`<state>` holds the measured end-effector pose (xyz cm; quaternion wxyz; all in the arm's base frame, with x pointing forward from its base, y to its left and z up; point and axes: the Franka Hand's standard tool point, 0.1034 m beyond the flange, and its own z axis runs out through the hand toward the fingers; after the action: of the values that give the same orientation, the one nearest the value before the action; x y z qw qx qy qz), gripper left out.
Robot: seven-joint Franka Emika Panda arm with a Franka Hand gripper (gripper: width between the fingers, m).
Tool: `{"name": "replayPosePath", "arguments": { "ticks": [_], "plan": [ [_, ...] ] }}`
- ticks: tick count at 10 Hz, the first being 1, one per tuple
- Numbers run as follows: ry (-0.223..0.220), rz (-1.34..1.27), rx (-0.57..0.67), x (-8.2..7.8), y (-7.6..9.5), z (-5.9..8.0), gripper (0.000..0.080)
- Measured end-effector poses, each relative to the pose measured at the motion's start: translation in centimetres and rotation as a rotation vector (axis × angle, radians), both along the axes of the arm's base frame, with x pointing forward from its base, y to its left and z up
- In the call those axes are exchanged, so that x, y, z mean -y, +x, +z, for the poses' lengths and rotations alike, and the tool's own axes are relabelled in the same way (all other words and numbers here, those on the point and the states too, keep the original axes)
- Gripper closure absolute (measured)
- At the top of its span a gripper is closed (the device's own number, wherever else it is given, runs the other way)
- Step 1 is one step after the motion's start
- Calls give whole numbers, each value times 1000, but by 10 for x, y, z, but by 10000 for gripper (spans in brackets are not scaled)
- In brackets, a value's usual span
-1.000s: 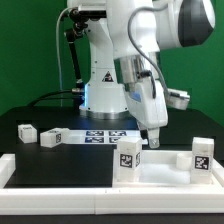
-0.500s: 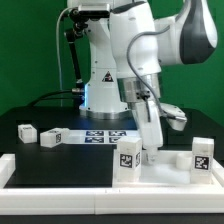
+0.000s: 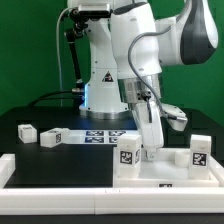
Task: Assemble square table
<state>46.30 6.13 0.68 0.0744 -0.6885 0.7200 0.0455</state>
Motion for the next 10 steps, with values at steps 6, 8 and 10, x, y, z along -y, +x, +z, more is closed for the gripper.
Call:
{"name": "replayPosePath", "arguments": {
  "ticks": [6, 8, 10],
  "plan": [
    [-4, 0, 6, 1, 1, 1, 744],
    [-4, 0, 6, 1, 1, 1, 744],
    [-4, 0, 6, 1, 1, 1, 744]
  ]
}}
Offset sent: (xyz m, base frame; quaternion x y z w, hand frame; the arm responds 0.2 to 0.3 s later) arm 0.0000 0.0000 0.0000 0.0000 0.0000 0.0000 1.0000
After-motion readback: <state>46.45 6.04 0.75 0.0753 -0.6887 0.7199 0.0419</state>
